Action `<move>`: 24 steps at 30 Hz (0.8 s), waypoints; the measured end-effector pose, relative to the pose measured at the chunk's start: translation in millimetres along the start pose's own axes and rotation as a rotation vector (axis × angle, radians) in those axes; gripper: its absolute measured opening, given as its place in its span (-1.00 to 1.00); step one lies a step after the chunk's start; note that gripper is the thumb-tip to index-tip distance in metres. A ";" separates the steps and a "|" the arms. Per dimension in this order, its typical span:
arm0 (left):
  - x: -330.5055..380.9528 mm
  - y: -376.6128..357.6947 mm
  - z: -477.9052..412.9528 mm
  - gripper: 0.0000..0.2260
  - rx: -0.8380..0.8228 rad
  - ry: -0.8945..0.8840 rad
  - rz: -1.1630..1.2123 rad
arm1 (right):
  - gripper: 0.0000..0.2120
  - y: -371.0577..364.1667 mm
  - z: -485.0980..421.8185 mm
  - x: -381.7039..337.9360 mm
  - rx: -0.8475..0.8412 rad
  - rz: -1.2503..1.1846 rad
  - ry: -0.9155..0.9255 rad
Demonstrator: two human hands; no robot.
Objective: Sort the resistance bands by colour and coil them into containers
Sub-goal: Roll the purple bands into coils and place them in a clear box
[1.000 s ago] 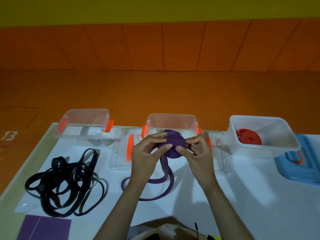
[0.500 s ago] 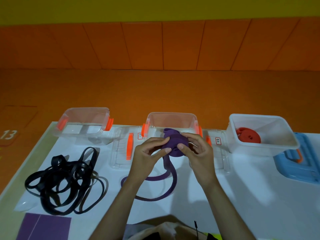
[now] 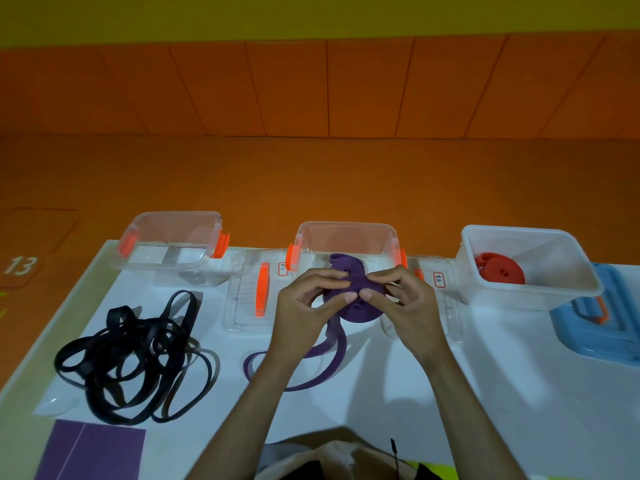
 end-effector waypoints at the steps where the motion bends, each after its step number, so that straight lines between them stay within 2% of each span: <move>1: -0.4 0.9 0.8 -0.76 -0.008 0.014 0.006 | -0.78 0.6 -0.1 0.5 0.015 0.012 0.005; 4: 0.5 5.5 0.5 -0.69 -0.079 0.084 0.010 | -0.75 0.5 1.8 -0.6 0.048 -0.018 0.018; 7: 3.9 10.7 -2.4 -0.65 -0.118 0.083 -0.025 | -0.73 -1.3 4.3 -3.3 -0.012 -0.004 0.033; 9: 6.2 11.4 -3.2 -0.65 -0.092 0.061 -0.032 | -0.75 -3.0 4.4 -6.1 -0.044 -0.041 0.030; 12: 6.3 8.6 -0.9 -0.68 -0.025 0.050 -0.029 | -0.75 -3.8 2.6 -10.5 0.008 -0.077 0.039; 15: 7.1 9.0 -0.2 -0.69 -0.039 0.055 -0.005 | -0.73 -5.0 1.3 -13.6 0.061 -0.089 0.074; 24: 8.6 14.3 -0.6 -0.67 -0.024 0.016 -0.025 | -0.76 -6.8 2.2 -8.0 0.042 -0.112 0.051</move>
Point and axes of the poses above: each hand's wrist, its own z-axis away from the middle knuckle, its own y-axis out of the back of the hand, x = y × z, the point moved 2 cm from there along -z, towards the middle knuckle, and after that the axes turned 10 degrees about z, right-handed, at the moved point
